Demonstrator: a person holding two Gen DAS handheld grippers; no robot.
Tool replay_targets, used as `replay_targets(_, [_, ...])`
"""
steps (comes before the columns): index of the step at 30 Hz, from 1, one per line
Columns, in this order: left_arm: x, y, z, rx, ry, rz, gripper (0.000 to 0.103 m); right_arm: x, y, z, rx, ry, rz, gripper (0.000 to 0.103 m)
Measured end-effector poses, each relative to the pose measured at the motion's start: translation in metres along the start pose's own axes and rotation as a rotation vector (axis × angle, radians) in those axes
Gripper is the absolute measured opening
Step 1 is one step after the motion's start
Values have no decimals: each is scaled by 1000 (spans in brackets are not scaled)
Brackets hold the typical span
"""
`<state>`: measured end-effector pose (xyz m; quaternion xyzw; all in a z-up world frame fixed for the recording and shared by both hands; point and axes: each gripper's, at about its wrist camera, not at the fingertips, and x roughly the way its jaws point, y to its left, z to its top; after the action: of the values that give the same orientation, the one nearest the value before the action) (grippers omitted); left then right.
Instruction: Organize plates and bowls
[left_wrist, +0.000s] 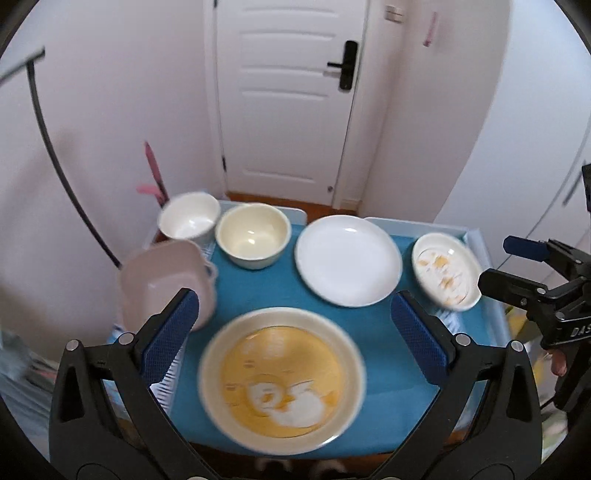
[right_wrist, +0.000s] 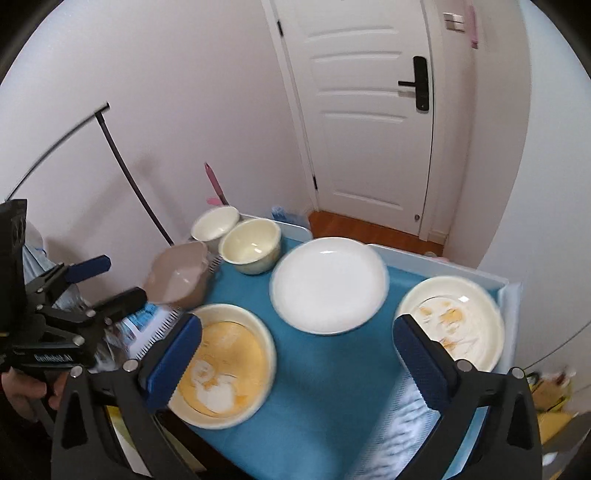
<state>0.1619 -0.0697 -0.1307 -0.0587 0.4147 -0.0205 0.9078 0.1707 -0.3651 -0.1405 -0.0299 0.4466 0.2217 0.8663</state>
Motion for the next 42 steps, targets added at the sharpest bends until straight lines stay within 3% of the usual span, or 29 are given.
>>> replay_targets(5, [48,1,16,-69,99,-37,103,21,-28,29,-23,59,-123,103])
replay_targets(12, [144,15,18,-128,287,-64,98,113,-62,50,38,237,-60,103])
replay_targets(14, [170,17,17,-128,331,-72,89,139,-66,54,36,271,-45,95])
replay_targets(16, [198,17,14,-124,378,-84,79,165,-67,51,24,322,-44,72])
replay_targets(20, [238,20,9,-132,446,-104,62,219,-87,40,66,423,-30,56])
replay_targets(23, [257,22,6,-136,483,-112,58,242,-96,32,104,455,17,45])
replay_targets(25, [265,22,4,-138,500,-117,55,252,-100,27,110,477,26,35])
replay_targets(29, [272,21,6,-108,493,-112,52,255,-100,26,91,476,38,32])
replay_targets(31, [273,19,6,-95,490,-106,46,255,-100,26,83,480,45,26])
replay_targets(33, [274,17,6,-79,486,-97,24,255,-99,25,86,473,66,21])
replay_targets(35, [273,17,6,-78,480,-94,24,256,-97,27,76,469,78,16])
replay_targets(42, [267,11,4,-43,461,-55,24,255,-93,26,69,444,73,16])
